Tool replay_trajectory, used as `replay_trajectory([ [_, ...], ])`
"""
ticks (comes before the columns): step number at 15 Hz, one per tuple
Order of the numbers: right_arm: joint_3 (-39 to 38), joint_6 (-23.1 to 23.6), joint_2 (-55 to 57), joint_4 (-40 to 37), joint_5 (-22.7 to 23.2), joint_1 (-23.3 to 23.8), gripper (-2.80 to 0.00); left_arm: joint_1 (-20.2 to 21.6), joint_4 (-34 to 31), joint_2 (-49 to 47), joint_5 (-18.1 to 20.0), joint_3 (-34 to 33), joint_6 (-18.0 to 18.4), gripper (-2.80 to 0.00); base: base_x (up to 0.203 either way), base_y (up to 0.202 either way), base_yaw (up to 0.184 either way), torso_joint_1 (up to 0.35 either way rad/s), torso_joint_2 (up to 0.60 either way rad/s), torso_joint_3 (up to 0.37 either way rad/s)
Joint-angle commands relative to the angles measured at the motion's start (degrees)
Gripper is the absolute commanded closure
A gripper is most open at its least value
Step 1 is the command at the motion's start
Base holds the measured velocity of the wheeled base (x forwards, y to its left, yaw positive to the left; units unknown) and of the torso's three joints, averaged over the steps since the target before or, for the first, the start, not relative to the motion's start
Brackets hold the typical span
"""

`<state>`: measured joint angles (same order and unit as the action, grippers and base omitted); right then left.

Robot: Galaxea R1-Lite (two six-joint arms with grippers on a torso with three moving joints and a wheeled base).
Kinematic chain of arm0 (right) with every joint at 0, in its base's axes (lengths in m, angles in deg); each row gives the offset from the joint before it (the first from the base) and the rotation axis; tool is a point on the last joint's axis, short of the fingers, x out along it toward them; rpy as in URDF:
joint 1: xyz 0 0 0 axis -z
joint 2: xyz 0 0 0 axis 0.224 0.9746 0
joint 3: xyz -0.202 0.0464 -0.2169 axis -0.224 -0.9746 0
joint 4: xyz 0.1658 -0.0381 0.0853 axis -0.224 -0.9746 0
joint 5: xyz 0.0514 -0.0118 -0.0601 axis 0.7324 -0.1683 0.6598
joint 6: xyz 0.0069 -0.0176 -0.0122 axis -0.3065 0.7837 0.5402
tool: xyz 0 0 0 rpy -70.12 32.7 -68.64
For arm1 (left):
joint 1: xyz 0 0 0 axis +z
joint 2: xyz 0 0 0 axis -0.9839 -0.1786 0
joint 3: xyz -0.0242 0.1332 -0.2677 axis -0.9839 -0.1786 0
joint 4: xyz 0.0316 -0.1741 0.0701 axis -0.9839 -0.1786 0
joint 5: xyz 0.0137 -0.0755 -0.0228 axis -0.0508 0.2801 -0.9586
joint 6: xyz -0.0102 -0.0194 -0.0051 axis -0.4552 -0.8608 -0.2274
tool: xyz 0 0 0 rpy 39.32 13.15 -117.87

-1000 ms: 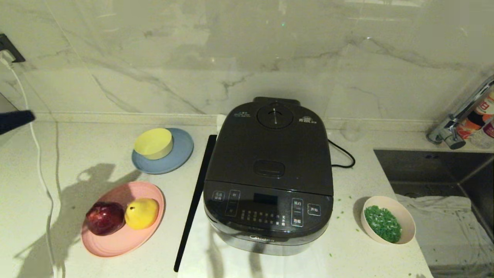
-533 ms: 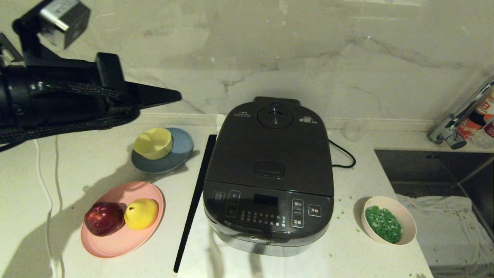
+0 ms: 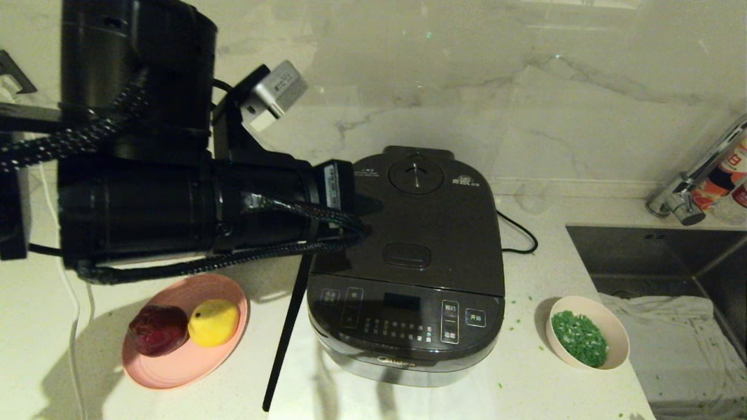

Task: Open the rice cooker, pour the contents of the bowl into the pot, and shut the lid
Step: Open the rice cooker

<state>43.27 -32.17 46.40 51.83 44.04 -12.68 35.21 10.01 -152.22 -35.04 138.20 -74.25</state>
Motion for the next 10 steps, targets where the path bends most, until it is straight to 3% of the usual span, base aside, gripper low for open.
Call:
replay_trajectory([
  [1,0.02,-0.02,-0.01,-0.02,0.0,0.0,0.0,-2.21,0.16,-2.56,-1.96,-1.5,-0.1,0.0,0.0,0.0,0.0,0.0,0.0,0.0],
  [10,-0.07,-0.02,-0.01,-0.02,0.0,0.0,0.0,-4.01,3.5,-3.66,-9.21,-7.11,0.26,0.0,0.0,0.0,0.0,0.0,0.0,0.0],
])
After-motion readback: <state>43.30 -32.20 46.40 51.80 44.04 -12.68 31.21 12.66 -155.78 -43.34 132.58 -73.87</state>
